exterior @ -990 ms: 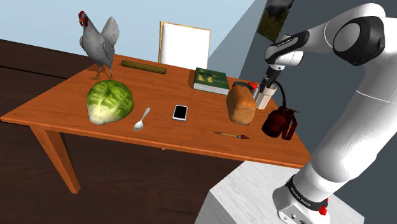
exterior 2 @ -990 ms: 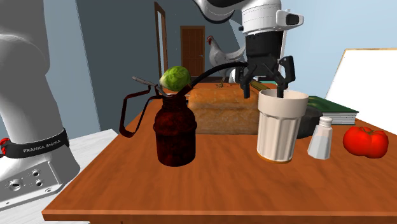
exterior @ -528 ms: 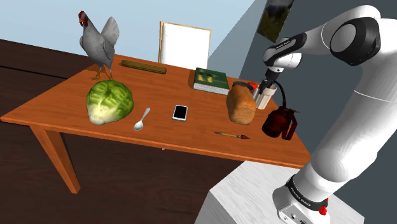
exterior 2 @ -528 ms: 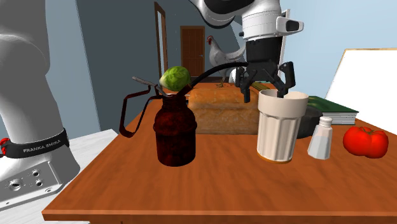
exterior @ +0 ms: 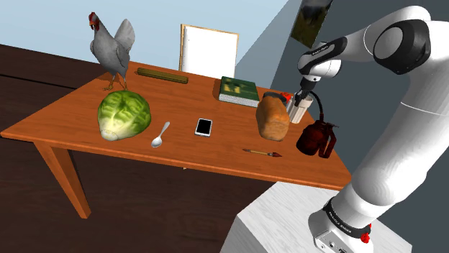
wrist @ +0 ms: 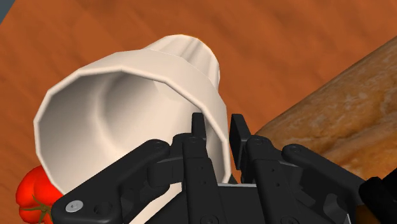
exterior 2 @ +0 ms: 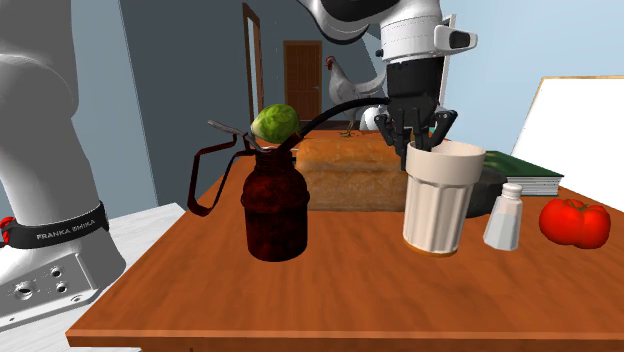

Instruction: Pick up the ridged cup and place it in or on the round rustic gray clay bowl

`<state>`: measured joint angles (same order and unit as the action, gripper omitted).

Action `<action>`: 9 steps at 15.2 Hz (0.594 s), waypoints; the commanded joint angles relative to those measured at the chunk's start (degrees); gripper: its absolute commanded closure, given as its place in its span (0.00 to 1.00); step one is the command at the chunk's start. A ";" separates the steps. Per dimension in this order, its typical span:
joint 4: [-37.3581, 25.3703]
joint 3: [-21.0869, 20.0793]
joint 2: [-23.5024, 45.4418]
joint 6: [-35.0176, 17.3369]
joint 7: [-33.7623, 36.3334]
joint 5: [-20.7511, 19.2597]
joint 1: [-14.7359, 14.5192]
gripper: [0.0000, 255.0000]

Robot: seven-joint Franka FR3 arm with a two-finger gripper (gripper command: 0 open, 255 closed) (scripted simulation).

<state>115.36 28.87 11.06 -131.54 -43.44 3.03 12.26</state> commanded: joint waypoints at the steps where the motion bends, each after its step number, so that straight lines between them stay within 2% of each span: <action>1: 0.07 0.02 0.05 0.01 0.01 -0.01 0.02 1.00; 4: 0.04 0.01 0.08 0.01 -0.01 0.01 0.03 1.00; 9: -1.79 0.31 -1.81 3.50 0.68 -1.21 -0.29 1.00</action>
<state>113.96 29.11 9.66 -128.76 -42.85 2.07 12.01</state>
